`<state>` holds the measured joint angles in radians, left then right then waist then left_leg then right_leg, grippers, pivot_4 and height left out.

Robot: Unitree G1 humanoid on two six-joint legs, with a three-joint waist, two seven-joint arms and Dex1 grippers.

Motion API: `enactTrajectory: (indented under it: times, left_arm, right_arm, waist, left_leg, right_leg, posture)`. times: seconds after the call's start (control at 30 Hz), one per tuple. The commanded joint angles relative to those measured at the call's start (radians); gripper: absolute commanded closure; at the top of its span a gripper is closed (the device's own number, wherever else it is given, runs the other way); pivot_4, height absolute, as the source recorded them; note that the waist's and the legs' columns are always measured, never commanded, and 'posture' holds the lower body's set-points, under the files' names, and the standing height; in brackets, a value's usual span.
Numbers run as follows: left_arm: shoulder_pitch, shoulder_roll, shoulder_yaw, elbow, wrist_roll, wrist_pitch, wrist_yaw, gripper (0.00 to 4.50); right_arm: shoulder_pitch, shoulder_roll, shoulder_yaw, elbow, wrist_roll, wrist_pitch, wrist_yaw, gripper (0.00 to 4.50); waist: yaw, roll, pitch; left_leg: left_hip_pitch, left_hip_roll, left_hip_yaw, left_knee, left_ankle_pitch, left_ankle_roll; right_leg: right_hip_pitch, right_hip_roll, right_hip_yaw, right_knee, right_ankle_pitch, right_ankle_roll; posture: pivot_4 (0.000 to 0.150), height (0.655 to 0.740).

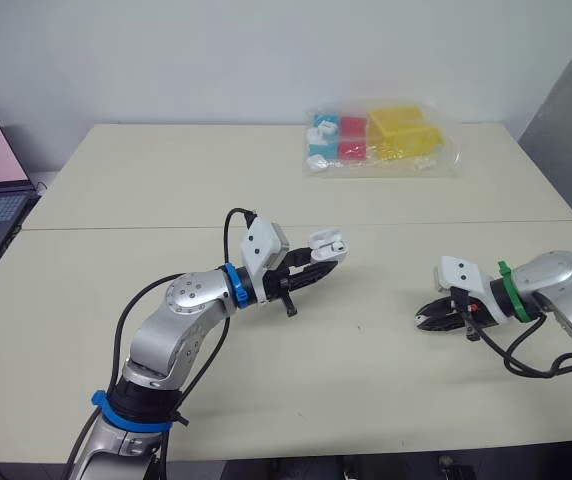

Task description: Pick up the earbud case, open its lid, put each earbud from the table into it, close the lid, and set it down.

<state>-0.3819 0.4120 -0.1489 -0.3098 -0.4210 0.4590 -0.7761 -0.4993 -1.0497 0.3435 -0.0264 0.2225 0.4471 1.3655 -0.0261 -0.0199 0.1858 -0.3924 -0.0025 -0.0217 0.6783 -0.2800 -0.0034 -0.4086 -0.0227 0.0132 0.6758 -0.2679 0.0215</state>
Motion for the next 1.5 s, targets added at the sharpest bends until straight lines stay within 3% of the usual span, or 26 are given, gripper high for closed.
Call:
enactTrajectory:
  times: [0.03, 0.43, 0.67, 1.07, 1.27, 1.5]
  left_arm:
    - [0.004, 0.005, 0.006, -0.051, -0.011, 0.002, 0.0, 3.68]
    - [0.026, 0.013, 0.011, -0.088, -0.008, 0.024, 0.013, 3.68]
    - [0.025, 0.011, 0.008, -0.077, -0.004, 0.019, 0.011, 3.68]
    - [0.029, -0.003, -0.003, -0.053, 0.01, -0.003, 0.011, 3.68]
    - [0.026, -0.024, -0.022, -0.033, 0.03, -0.028, 0.013, 3.68]
    - [0.033, -0.064, -0.045, 0.006, 0.066, -0.077, 0.025, 3.68]
  right_arm:
    - [-0.049, 0.022, 0.033, 0.085, -0.059, -0.117, 0.09, 4.05]
    - [-0.121, 0.081, 0.09, 0.242, -0.175, -0.231, 0.2, 4.05]
    - [-0.127, 0.071, 0.075, 0.21, -0.165, -0.226, 0.223, 1.6]
    - [-0.121, -0.038, -0.031, -0.036, -0.048, 0.078, 0.173, 1.56]
    - [-0.13, -0.048, 0.043, -0.222, -0.122, 0.405, 0.061, 1.56]
    - [-0.153, -0.02, 0.153, -0.292, -0.187, 0.516, -0.017, 1.56]
  waist:
    - [-0.001, 0.0, 0.0]
    - [0.004, 0.0, 0.0]
    - [0.003, 0.0, 0.0]
    - [0.005, 0.0, 0.0]
    - [0.007, 0.0, 0.0]
    - [0.011, 0.0, 0.0]
  left_leg:
    - [0.0, 0.0, 0.0, 0.0, 0.0, 0.0]
    - [0.0, -0.001, 0.0, 0.0, 0.0, 0.0]
    - [0.003, -0.001, 0.0, 0.001, 0.0, 0.0]
    - [0.004, -0.001, 0.0, 0.0, 0.0, -0.001]
    - [0.004, -0.001, 0.0, 0.0, 0.0, -0.001]
    - [0.003, -0.001, 0.0, 0.001, 0.0, -0.001]
  right_leg:
    - [0.0, 0.0, 0.0, 0.0, 0.0, 0.0]
    - [0.0, -0.003, 0.0, 0.001, 0.0, -0.001]
    - [0.003, -0.003, 0.0, 0.001, 0.0, -0.001]
    - [0.003, -0.003, 0.0, 0.002, 0.0, -0.001]
    - [0.003, -0.003, 0.0, 0.002, 0.0, -0.001]
    - [0.003, -0.004, 0.0, 0.002, 0.0, 0.0]
  posture:
    - [0.15, 0.74]
    - [0.15, 0.74]
    - [0.15, 0.74]
    - [0.15, 0.74]
    - [0.15, 0.74]
    - [0.15, 0.74]
